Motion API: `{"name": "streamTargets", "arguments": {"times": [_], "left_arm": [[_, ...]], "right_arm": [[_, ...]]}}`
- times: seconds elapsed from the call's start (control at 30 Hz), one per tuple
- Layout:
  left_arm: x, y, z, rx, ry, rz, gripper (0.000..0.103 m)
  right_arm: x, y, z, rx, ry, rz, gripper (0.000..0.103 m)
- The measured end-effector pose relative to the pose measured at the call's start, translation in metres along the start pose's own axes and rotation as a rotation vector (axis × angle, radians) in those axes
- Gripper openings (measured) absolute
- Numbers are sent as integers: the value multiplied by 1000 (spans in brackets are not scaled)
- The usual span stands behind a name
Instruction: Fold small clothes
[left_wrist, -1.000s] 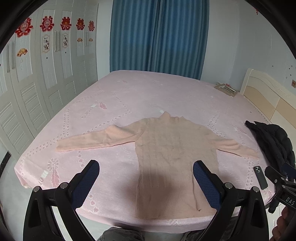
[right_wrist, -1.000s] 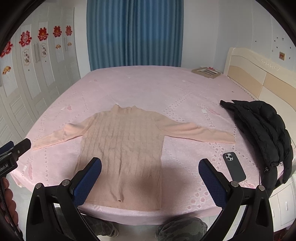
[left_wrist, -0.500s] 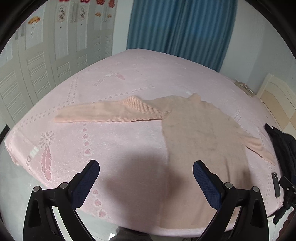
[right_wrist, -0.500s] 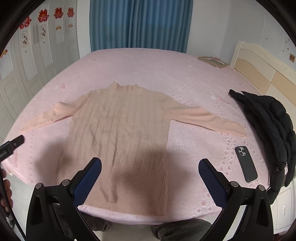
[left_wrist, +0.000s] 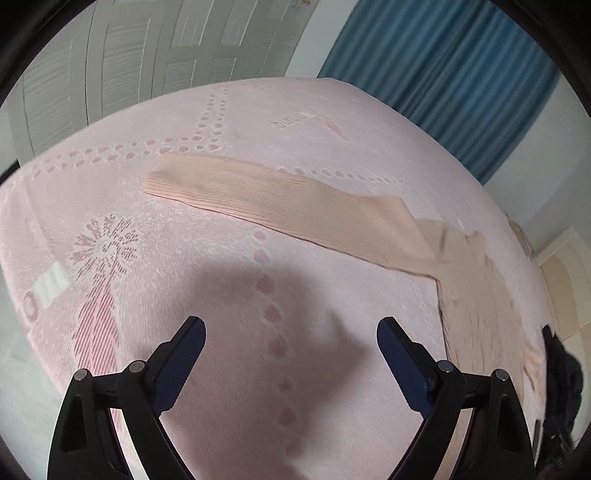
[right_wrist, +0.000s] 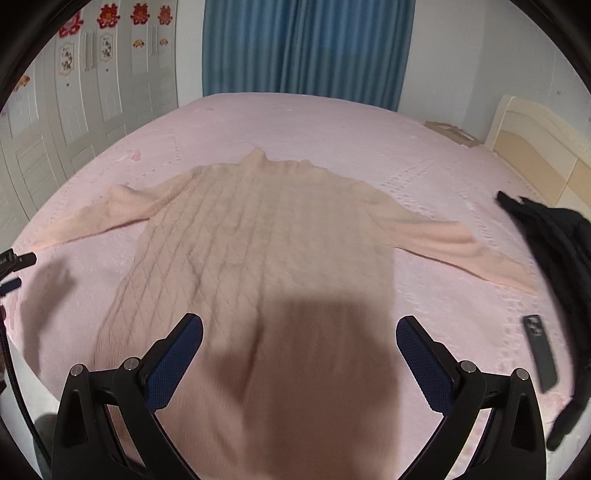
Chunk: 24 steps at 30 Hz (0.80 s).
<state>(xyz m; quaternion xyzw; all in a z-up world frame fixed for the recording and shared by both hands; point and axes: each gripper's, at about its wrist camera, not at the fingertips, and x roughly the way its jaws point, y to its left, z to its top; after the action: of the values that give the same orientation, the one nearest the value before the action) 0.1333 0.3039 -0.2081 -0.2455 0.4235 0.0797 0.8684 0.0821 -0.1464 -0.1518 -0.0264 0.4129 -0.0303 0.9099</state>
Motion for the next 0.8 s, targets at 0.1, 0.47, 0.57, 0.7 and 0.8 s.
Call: {"name": "streamTargets", "arguments": {"times": [0.1, 0.47, 0.57, 0.7, 0.8], "left_arm": [[20, 23, 16, -60, -10, 2, 92], [75, 67, 73, -264, -121, -118, 70], [83, 68, 81, -308, -136, -74, 52], [87, 76, 86, -337, -155, 27, 9], [86, 69, 91, -293, -162, 71, 7]], "right_arm": [[25, 3, 8, 49, 13, 35, 96], [92, 22, 54, 46, 25, 129, 77], [104, 26, 64, 63, 33, 188, 73], [113, 23, 58, 69, 33, 249, 60], [120, 13, 49, 71, 60, 234, 44]]}}
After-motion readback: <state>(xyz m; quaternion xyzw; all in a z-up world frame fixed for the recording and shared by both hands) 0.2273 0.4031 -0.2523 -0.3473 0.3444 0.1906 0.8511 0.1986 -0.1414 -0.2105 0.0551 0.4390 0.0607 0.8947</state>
